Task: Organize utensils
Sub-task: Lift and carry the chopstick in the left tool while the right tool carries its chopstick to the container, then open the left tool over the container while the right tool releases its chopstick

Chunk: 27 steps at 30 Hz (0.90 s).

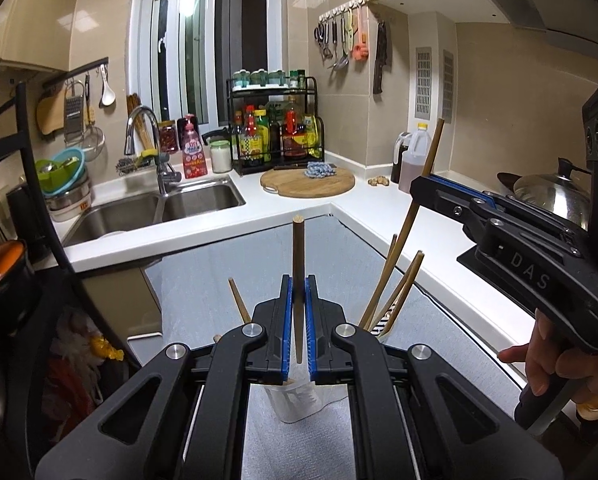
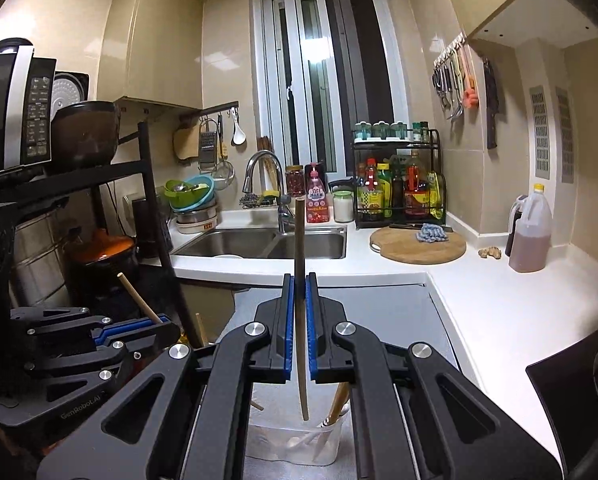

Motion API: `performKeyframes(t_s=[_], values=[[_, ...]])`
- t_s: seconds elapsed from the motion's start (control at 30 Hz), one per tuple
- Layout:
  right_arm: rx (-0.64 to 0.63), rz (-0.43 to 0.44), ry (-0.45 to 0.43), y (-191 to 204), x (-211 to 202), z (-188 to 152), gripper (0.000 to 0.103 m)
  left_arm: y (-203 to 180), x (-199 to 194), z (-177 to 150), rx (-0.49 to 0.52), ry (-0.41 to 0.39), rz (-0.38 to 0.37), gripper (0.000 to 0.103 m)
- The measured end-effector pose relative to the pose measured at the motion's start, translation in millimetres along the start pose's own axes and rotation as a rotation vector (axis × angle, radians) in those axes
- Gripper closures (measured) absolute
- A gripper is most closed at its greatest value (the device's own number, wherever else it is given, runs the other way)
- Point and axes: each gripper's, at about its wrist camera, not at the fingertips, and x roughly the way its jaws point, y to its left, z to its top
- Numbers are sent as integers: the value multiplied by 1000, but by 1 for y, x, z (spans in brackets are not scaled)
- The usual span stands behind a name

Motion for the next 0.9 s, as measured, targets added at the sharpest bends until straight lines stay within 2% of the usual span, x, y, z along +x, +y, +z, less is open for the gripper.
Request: performKeyframes(t_s=[0.27,0.3,0.33,0.37,0.4,0.43,0.5,0.57,0.6,0.77,0.9], values=[[15,-19,47,-9,17,-20,97,9,28,-16,-44,45,12,97],[17,-20,55,-9,19,-23,97,11,30,-17,-53,46,21,89],[18,-20,64,-10,21,-26,96,12,32,-19,-67,43,33,77],[19,-19,77,-11,24,-30,94,15,33,-21,-91,48,55,41],[22,-16,91,-12,26,-34,87,17,32,-22,-100,34,38,24],[25,-8,114,-12,29,-38,69,16,29,-24,-106,12,49,22],[35,-21,125,-15,29,-45,45,12,27,-26,-87,4,58,19],[39,-32,113,-17,25,-48,42,8,27,-27,-70,17,106,14],[40,-33,110,-18,23,-49,37,7,27,-28,-68,21,126,14],[55,-51,83,-22,4,-50,30,4,12,-29,-111,10,73,14],[69,-70,55,-22,-18,-48,24,1,-5,-33,-142,-7,59,13]])
